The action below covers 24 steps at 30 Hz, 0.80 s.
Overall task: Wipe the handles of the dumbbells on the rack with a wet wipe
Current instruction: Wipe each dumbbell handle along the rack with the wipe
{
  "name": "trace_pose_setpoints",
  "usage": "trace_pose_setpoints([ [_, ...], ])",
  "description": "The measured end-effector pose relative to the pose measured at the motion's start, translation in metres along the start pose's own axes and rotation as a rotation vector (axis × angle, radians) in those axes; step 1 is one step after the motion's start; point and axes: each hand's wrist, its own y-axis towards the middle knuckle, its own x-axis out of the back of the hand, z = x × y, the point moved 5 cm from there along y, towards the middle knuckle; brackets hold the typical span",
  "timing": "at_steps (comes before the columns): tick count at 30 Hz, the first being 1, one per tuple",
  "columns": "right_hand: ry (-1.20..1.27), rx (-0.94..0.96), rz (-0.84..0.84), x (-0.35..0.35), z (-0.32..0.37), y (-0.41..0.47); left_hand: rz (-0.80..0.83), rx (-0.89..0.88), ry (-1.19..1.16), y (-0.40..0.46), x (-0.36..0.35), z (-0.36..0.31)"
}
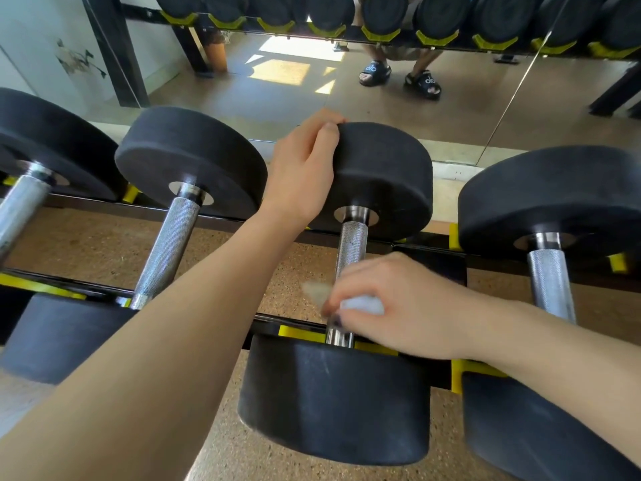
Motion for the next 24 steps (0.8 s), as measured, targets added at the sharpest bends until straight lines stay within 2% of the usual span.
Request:
trace_pose_setpoints([
  [2, 0.139, -0.01, 0.045, 0.002, 0.006, 0.0, 0.006, -0.005, -0.005, -0.001, -0.001, -0.001],
  [4, 0.143, -0.018, -0.042, 0.006, 0.003, 0.002, 0.004, -0.006, -0.01, -0.001, -0.001, -0.001],
  [7, -0.298, 0.122, -0.082, -0.004, 0.012, 0.004, 0.002, -0.007, -0.016, -0.001, 0.0, -0.002],
  [9, -0.406, 0.15, -0.068, -0.013, 0.013, 0.006, 0.007, -0.011, -0.018, -0.001, -0.001, -0.003],
  [12, -0.181, 0.109, -0.012, 0.0, 0.006, 0.006, 0.011, -0.009, -0.018, -0.002, -0.001, -0.001],
  [14, -0.052, 0.068, -0.173, 0.022, -0.001, 0.001, 0.011, -0.009, -0.012, -0.001, -0.001, -0.001],
  [16, -0.122, 0.013, -0.398, 0.039, -0.009, -0.003, 0.001, -0.014, 0.004, 0.0, -0.001, 0.0],
  [17, -0.178, -0.045, -0.446, 0.041, -0.012, -0.004, -0.003, -0.022, 0.008, 0.0, 0.0, 0.0],
  [19, -0.239, -0.151, -0.429, 0.032, -0.017, -0.001, 0.0, -0.036, 0.006, 0.0, -0.001, 0.001],
  [21, -0.175, -0.22, -0.376, 0.021, -0.018, 0.001, 0.005, -0.039, 0.012, -0.001, -0.001, 0.0],
  [24, -0.044, -0.145, -0.321, 0.013, -0.011, 0.0, -0.002, -0.026, 0.01, 0.0, -0.001, 0.0],
])
